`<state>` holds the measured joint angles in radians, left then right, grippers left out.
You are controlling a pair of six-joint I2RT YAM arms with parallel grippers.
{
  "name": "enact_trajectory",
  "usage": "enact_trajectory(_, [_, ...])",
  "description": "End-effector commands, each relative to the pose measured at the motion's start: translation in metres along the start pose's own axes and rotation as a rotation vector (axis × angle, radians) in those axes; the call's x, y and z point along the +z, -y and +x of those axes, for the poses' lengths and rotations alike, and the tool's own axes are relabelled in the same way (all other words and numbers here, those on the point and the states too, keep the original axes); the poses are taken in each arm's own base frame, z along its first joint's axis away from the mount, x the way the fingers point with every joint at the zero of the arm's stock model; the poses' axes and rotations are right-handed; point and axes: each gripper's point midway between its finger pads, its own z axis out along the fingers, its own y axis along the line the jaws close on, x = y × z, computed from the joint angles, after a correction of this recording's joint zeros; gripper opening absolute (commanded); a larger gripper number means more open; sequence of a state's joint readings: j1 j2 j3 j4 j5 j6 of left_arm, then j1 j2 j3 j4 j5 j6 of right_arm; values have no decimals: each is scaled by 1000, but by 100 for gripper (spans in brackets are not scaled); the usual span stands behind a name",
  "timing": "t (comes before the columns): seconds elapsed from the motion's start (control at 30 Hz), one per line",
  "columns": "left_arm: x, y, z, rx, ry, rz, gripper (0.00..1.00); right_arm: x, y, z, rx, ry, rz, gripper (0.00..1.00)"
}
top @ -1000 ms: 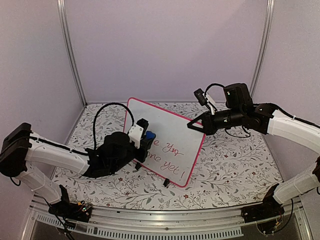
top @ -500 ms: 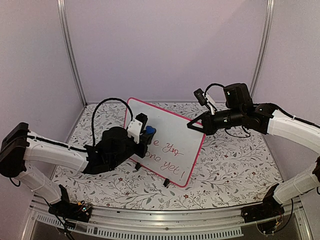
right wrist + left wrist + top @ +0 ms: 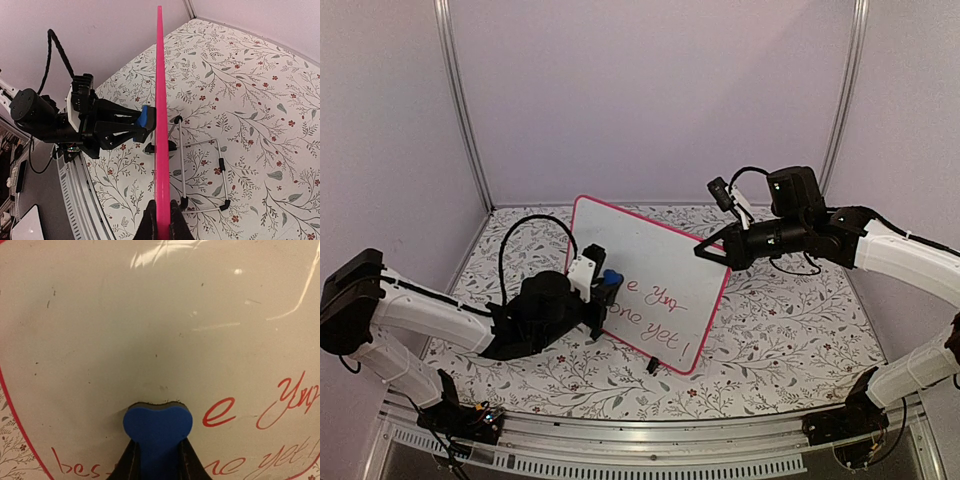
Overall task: Erase the whiteboard
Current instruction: Erase the center of the whiteboard.
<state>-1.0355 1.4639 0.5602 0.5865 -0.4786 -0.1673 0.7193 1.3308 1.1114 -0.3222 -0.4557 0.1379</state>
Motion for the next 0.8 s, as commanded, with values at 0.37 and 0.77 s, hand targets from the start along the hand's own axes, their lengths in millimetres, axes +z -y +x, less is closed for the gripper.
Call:
enact_trajectory(0.37, [-10,-4,38,-35,-63,1,12,7,-9,22,-24,-78,-50,0])
enact_trajectory(0.77, [-6,20,2,-4,12,62,12,7,-9,22,-22,-78,-47,0])
